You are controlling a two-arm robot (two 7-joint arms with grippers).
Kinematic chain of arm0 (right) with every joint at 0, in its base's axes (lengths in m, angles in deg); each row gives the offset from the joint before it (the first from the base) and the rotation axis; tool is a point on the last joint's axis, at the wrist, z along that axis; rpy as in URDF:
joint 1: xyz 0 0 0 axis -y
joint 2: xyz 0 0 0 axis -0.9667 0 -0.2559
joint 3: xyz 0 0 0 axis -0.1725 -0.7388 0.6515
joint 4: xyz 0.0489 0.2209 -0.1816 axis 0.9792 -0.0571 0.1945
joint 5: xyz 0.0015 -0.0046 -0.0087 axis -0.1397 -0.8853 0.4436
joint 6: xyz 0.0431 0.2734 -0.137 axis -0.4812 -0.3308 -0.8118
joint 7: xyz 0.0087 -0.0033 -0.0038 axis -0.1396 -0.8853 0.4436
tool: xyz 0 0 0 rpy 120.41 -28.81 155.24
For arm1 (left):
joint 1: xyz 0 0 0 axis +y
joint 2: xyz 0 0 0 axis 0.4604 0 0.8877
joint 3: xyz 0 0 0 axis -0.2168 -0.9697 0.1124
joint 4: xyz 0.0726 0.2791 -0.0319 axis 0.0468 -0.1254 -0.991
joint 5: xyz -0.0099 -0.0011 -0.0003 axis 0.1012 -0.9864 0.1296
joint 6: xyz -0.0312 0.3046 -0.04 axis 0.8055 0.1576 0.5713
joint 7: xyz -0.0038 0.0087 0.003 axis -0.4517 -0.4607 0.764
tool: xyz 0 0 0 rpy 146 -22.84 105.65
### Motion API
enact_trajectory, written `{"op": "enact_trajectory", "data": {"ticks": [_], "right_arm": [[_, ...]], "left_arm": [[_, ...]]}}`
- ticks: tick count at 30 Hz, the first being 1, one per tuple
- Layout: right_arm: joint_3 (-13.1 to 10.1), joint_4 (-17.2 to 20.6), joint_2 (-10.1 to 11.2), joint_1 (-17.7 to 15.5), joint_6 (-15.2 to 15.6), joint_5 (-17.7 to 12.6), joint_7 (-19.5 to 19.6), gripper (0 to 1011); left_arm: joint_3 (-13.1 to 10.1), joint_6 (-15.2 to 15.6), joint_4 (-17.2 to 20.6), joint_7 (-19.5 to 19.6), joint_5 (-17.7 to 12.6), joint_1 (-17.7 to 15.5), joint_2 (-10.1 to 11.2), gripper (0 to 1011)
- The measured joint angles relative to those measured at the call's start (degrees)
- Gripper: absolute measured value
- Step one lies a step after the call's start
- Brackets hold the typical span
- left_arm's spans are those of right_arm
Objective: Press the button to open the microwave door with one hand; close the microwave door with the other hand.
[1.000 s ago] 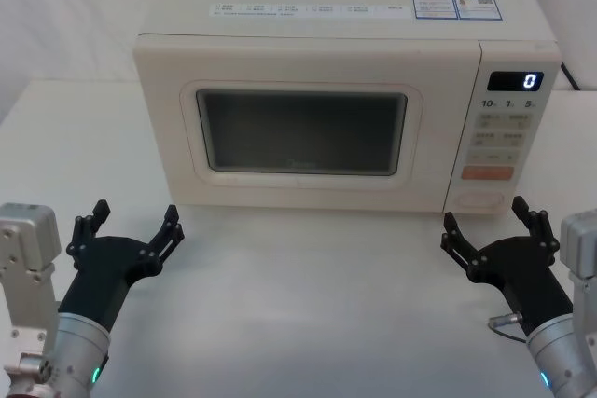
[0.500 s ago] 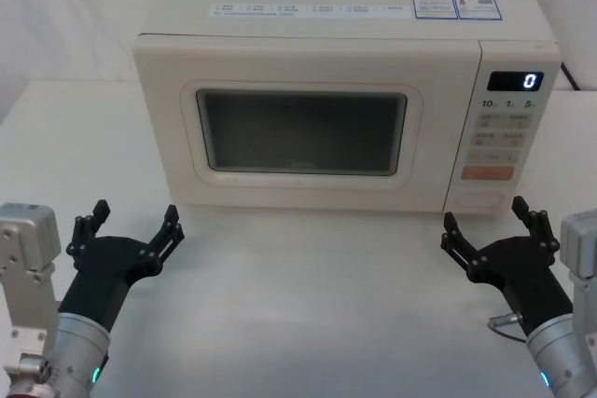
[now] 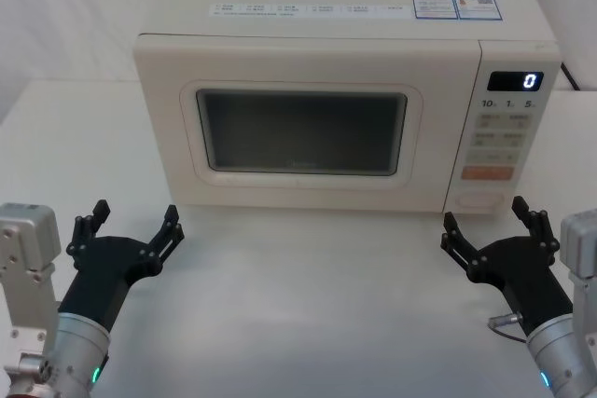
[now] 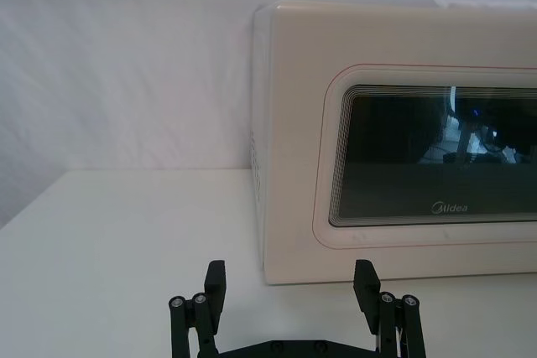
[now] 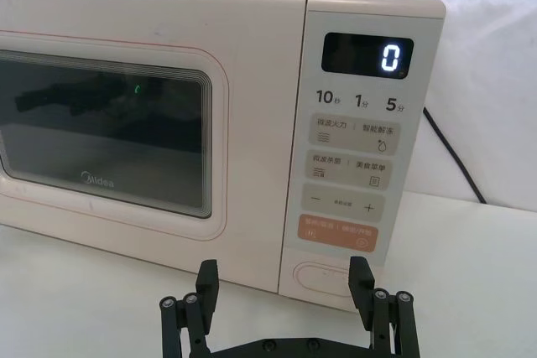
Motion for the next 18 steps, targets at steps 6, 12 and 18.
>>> {"op": "enact_trajectory", "data": {"ticks": [6,12,18], "right_arm": [[0.0,0.0,0.0,0.0,0.0,0.0,0.0,962],[0.0,0.0,0.0,0.0,0.0,0.0,0.0,842],[0.0,0.0,0.0,0.0,0.0,0.0,0.0,657]], "left_arm": [[0.0,0.0,0.0,0.0,0.0,0.0,0.0,1001],[0.0,0.0,0.0,0.0,0.0,0.0,0.0,1001],[0.0,0.0,0.0,0.0,0.0,0.0,0.0,1001]]}}
